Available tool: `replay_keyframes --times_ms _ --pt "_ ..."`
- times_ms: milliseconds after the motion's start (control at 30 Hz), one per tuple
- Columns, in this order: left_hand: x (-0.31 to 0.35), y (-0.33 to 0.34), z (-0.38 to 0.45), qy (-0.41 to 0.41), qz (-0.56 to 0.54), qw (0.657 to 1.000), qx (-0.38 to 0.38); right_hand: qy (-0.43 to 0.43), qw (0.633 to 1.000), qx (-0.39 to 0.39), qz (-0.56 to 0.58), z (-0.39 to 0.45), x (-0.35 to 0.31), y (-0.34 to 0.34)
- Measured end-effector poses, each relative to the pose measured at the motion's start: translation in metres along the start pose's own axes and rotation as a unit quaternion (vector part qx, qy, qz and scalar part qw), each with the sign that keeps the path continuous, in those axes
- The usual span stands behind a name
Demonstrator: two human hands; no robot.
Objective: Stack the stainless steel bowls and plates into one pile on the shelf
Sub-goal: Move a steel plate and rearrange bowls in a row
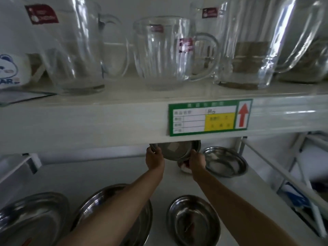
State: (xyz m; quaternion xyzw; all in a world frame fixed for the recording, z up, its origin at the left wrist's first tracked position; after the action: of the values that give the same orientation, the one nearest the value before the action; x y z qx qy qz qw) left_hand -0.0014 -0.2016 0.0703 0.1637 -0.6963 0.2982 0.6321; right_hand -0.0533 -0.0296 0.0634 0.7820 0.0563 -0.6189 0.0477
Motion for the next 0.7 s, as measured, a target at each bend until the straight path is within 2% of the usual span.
replay_keyframes --times_ms 167,333,500,600,700 --pt "0.007 0.055 -0.012 0.003 0.006 0.999 -0.051 0.005 0.999 0.040 -0.020 0.003 0.001 -0.057" --pt "0.009 0.109 -0.027 -0.002 0.010 0.996 -0.087 0.020 0.997 0.073 -0.014 0.036 0.033 -0.114" --pt "-0.001 0.165 -0.034 -0.032 0.051 0.990 -0.126 0.010 0.994 0.109 -0.012 0.034 0.032 -0.166" --pt "0.002 0.190 -0.038 -0.055 0.077 0.985 -0.143 0.036 0.991 0.114 -0.058 0.062 0.051 -0.197" --pt "-0.001 0.213 -0.039 -0.079 0.079 0.982 -0.149 0.041 0.986 0.126 -0.105 0.041 0.033 -0.213"
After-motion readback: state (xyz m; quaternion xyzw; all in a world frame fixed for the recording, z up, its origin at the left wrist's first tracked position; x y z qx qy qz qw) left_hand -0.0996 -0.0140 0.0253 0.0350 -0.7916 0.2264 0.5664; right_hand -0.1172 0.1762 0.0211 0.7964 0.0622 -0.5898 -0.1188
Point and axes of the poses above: each hand's wrist, its own z-axis towards the middle knuckle, its own y-axis out of the palm, x = y × z, the point moved 5 cm from there along z, towards the middle knuckle, and after that the axes turned 15 degrees about -x, right-handed, at the moved point
